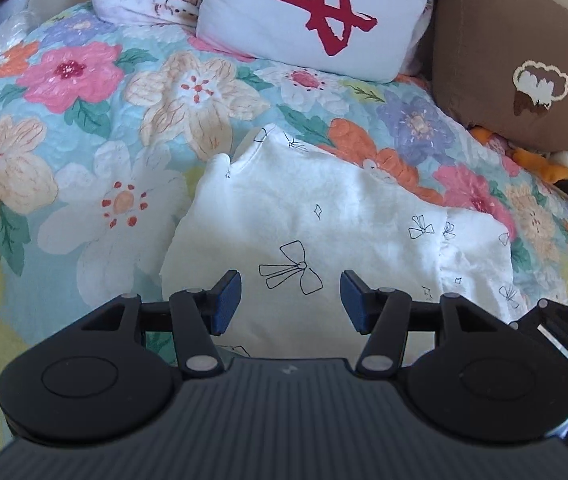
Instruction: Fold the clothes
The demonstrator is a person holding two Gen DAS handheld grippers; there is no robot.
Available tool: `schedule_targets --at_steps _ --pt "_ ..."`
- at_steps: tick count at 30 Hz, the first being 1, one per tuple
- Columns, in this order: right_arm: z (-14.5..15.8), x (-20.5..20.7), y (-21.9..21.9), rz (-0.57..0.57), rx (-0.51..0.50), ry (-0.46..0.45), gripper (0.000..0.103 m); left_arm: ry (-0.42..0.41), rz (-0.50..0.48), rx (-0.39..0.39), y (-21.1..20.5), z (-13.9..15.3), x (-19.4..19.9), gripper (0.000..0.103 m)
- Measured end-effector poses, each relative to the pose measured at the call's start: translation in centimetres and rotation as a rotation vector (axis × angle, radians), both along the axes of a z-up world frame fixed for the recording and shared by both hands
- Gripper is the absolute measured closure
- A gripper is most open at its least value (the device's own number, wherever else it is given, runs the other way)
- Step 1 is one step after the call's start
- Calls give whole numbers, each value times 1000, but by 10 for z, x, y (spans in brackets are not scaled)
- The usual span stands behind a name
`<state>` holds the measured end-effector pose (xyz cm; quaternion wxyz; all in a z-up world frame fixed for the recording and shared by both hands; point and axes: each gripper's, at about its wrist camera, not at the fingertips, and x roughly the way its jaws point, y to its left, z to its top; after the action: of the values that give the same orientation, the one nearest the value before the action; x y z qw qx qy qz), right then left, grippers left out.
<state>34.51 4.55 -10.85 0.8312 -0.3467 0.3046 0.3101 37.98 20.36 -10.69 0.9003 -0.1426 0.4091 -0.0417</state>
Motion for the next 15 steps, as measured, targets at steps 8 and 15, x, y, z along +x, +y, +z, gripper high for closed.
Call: schedule_targets --at_steps 8,15 --pt "-30 4 14 -3 -212 -176 45 71 31 -145 15 -36 16 49" --pt "4 49 -16 -199 136 33 80 100 116 -316 33 -36 20 48"
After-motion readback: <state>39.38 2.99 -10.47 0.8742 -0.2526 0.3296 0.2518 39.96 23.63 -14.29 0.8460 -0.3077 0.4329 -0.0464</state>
